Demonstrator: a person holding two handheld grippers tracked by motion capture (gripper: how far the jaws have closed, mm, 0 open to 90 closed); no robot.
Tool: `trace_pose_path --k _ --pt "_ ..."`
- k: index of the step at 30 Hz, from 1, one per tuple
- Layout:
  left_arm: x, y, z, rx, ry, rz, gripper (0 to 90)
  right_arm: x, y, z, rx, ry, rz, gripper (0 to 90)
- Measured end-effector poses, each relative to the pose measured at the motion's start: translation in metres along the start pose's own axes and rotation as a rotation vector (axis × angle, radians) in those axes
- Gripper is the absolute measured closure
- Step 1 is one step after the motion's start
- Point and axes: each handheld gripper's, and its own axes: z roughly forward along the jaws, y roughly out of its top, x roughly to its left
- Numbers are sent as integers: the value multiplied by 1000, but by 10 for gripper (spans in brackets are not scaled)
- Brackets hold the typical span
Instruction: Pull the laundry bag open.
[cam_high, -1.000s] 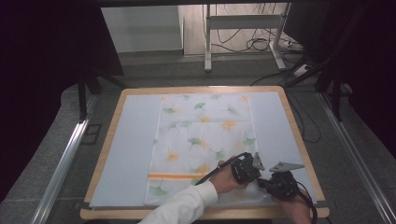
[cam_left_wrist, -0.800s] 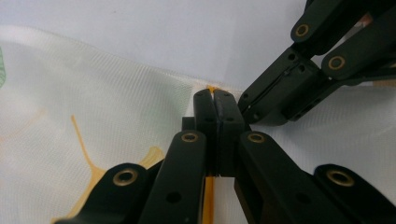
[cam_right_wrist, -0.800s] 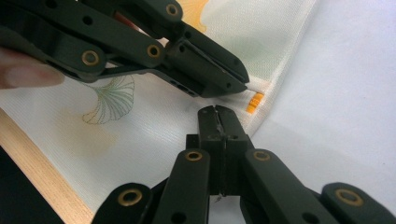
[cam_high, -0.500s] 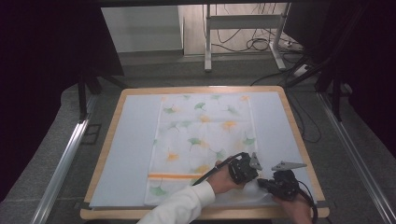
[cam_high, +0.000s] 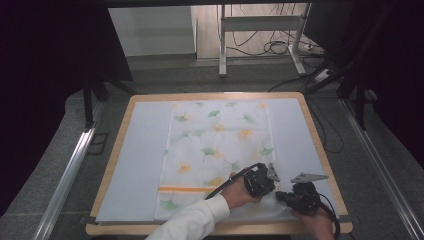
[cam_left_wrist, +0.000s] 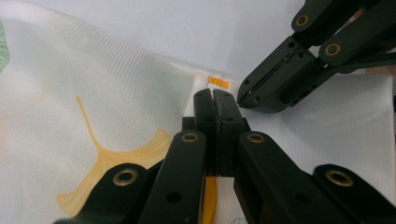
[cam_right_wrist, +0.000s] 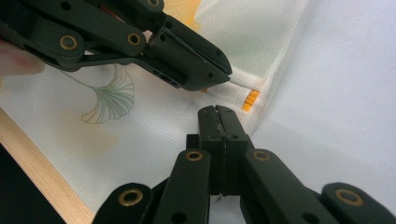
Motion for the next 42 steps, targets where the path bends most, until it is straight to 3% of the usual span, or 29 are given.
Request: trace_pose_path --k 19,24,31,32,42 --pt "4 -4 -5 -5 -16 -14 900 -2 0 0 -5 17 2 896" --pt "4 -2 -2 2 -25 10 900 -4 6 0 -35 -17 24 895" --pt "4 0 2 0 -45 22 894 -11 7 1 -36 -17 62 895" --pt "2 1 4 3 -51 27 862 -11 6 2 -35 -18 69 895" --pt "0 3 4 18 -20 49 900 -11 5 2 -33 -19 72 895"
